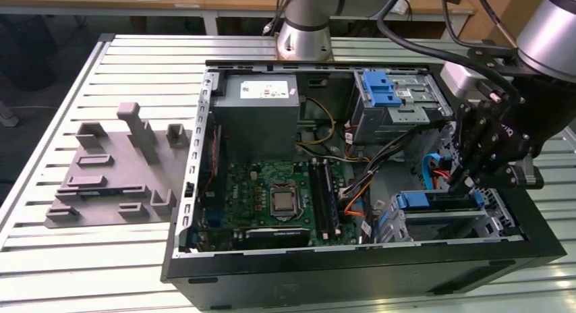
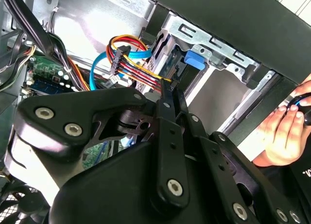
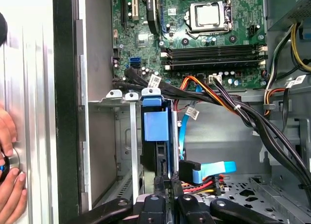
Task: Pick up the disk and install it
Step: 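Insert the first disk wire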
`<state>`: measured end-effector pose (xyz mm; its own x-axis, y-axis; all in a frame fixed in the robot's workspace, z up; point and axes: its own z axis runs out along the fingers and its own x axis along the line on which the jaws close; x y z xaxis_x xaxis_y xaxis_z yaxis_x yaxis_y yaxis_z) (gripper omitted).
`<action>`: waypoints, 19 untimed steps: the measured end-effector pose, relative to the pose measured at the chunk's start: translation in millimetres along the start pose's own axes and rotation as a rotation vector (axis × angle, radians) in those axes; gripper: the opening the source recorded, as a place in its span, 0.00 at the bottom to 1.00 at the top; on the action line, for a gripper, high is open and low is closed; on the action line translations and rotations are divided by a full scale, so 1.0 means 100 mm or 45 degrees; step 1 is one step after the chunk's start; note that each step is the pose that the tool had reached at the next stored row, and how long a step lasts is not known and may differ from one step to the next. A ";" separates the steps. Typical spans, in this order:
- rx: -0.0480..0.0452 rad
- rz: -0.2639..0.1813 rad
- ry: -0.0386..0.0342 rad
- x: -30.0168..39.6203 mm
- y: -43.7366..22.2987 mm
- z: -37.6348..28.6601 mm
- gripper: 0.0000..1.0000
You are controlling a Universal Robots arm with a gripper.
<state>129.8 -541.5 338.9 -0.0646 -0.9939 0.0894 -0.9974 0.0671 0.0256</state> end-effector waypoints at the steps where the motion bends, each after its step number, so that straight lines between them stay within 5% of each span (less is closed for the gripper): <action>1: 0.000 0.000 -0.0001 -0.001 -0.004 0.002 0.16; 19: -0.007 0.055 -0.0018 -0.004 -0.028 0.022 0.16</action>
<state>132.5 -541.5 336.6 -0.1073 -0.9902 0.0892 -0.9935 0.1101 0.0276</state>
